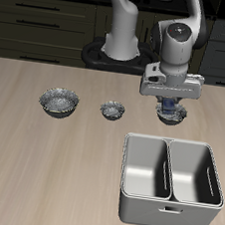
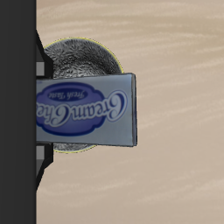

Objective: Place the cream cheese in the middle-sized bowl

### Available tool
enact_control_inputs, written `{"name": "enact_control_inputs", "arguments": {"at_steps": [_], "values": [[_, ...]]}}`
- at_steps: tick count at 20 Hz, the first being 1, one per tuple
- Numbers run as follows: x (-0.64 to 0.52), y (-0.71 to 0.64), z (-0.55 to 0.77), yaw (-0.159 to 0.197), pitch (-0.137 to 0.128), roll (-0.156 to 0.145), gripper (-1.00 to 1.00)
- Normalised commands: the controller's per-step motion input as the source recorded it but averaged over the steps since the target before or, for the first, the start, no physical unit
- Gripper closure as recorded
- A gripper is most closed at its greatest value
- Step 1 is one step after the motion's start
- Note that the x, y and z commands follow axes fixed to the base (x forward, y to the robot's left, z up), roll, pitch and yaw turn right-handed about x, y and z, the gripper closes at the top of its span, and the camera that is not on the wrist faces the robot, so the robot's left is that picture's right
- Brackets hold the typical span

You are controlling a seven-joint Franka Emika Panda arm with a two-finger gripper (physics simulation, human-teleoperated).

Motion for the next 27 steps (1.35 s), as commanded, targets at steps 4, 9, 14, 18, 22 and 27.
{"name": "enact_control_inputs", "arguments": {"at_steps": [4, 9, 14, 18, 22, 27], "values": [[-0.04, 0.21, -0.23, 0.015, 0.066, 0.123, 1.00], [-0.14, 0.11, -0.08, 0.010, 0.027, 0.126, -1.00], [-0.01, -0.06, 0.08, -0.001, 0.002, -0.014, -1.00], [-0.03, 0.00, 0.03, 0.010, -0.002, 0.005, -1.00], [0.01, -0.05, 0.03, -0.003, -0.006, -0.014, -1.00], [0.01, -0.05, 0.02, -0.022, 0.006, 0.003, -1.00]]}}
